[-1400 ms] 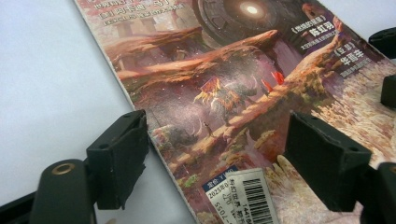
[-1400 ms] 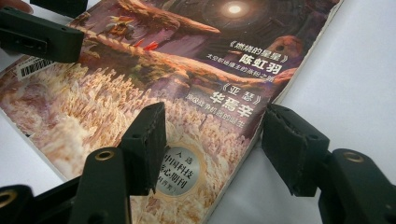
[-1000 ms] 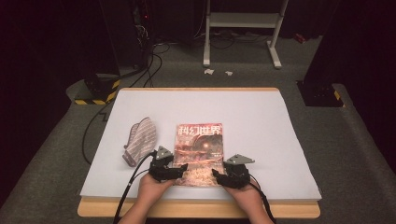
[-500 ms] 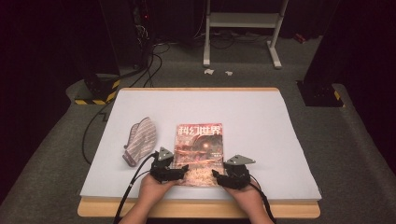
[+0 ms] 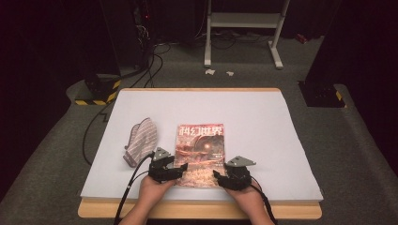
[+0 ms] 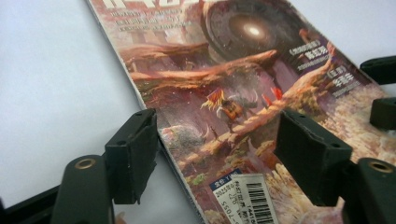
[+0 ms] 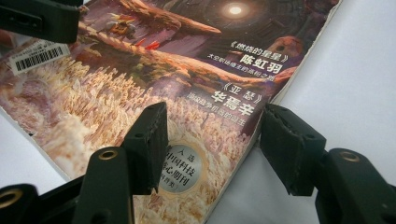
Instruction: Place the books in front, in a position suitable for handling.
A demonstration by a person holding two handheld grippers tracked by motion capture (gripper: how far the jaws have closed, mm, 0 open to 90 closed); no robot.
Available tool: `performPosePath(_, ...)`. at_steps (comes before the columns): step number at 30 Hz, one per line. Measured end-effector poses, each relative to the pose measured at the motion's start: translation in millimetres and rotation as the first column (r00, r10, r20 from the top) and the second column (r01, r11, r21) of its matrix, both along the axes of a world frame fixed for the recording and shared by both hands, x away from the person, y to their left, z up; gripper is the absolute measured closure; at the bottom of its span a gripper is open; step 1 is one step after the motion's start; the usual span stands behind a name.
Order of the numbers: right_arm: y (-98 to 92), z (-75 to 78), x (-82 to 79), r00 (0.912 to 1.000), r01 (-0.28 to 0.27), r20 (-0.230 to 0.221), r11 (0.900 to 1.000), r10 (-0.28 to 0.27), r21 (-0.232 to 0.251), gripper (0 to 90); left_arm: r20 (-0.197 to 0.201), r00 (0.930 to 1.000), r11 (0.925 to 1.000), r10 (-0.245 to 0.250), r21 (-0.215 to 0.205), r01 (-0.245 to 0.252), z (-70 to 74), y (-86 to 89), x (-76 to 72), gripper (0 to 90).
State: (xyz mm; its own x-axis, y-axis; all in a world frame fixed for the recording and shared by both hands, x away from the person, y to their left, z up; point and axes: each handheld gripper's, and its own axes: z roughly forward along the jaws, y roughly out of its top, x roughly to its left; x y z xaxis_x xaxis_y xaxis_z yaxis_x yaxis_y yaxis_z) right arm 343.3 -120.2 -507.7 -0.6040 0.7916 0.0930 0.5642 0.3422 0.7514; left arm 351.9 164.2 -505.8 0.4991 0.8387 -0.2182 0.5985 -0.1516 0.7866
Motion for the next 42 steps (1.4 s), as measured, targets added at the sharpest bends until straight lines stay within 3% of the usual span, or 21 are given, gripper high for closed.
performPosePath(4,-0.6,0.0,-0.3,1.0000,0.002,0.003,1.000,-0.002,0.001,42.0,0.039,0.9992,0.9998,0.000,-0.018,0.001,4.5,-0.1,-2.8,33.0)
performPosePath(11,-0.8,0.3,-1.3,0.9999,0.010,0.005,1.000,-0.010,0.002,42.0,0.081,0.9967,0.9977,0.002,-0.068,0.004,11.3,-0.7,-5.6,36.1)
performPosePath(16,-1.6,0.3,-1.4,0.9999,0.010,0.007,1.000,-0.010,0.006,42.0,0.099,0.9951,0.9967,-0.005,-0.080,0.013,13.3,-2.7,-7.9,37.5)
performPosePath(23,-2.8,0.2,-1.3,0.9999,0.012,0.010,1.000,-0.012,0.011,42.1,0.096,0.9953,0.9947,-0.011,-0.101,0.021,15.8,-2.9,-8.9,39.5)
performPosePath(42,-3.3,0.1,-1.8,0.9997,0.014,0.018,1.000,-0.015,0.016,42.1,0.085,0.9961,0.9944,-0.022,-0.102,0.031,12.5,-1.9,-11.8,39.7)
